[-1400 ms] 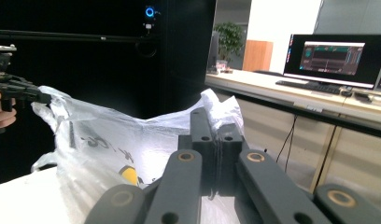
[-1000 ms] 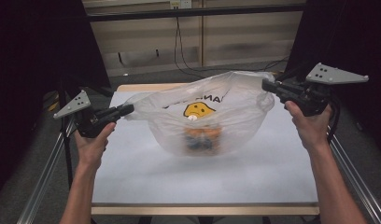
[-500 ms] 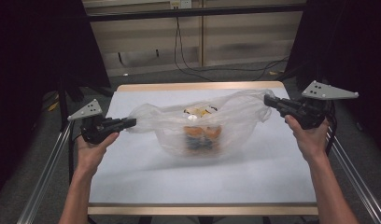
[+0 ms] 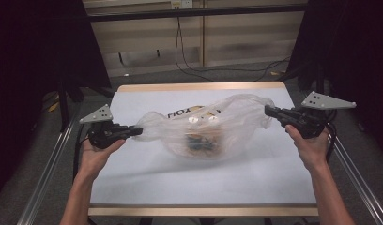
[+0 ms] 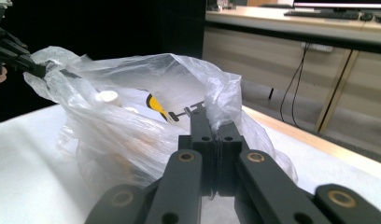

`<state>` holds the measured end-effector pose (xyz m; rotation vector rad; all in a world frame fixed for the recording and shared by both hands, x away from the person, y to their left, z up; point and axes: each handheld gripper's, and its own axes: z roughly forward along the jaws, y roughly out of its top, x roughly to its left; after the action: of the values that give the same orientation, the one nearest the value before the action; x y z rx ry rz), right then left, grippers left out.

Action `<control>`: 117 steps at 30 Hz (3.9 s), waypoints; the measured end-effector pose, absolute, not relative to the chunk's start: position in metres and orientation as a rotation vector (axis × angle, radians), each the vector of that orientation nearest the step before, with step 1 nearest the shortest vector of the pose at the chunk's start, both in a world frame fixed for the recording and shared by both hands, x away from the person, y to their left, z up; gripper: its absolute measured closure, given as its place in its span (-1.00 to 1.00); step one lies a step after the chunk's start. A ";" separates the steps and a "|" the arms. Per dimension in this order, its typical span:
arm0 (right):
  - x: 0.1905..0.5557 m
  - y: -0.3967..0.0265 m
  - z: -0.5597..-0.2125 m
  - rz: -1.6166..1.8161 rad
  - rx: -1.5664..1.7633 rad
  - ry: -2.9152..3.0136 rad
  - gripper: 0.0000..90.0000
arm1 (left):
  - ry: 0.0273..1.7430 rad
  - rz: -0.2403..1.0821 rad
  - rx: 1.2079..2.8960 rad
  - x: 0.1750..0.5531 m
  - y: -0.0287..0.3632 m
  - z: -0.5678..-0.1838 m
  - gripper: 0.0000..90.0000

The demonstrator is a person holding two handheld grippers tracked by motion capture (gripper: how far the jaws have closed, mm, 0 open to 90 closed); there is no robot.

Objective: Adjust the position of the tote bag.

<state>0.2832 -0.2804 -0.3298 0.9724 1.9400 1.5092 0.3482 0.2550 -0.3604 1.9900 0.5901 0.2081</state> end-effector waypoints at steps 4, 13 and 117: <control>0.292 -0.277 -0.338 1.494 0.996 1.962 0.98 | 0.607 0.195 1.987 0.355 0.254 -0.366 0.96; 0.312 -0.268 -0.359 1.410 1.037 2.033 0.98 | 0.636 0.173 2.065 0.370 0.238 -0.385 0.96; 0.305 -0.285 -0.380 1.401 1.043 2.090 -0.46 | 0.607 0.224 2.015 0.357 0.241 -0.395 0.16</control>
<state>0.3049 -0.2853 -0.3803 1.0429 2.0903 1.4013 0.3569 0.2413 -0.3955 2.0151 0.6073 0.2239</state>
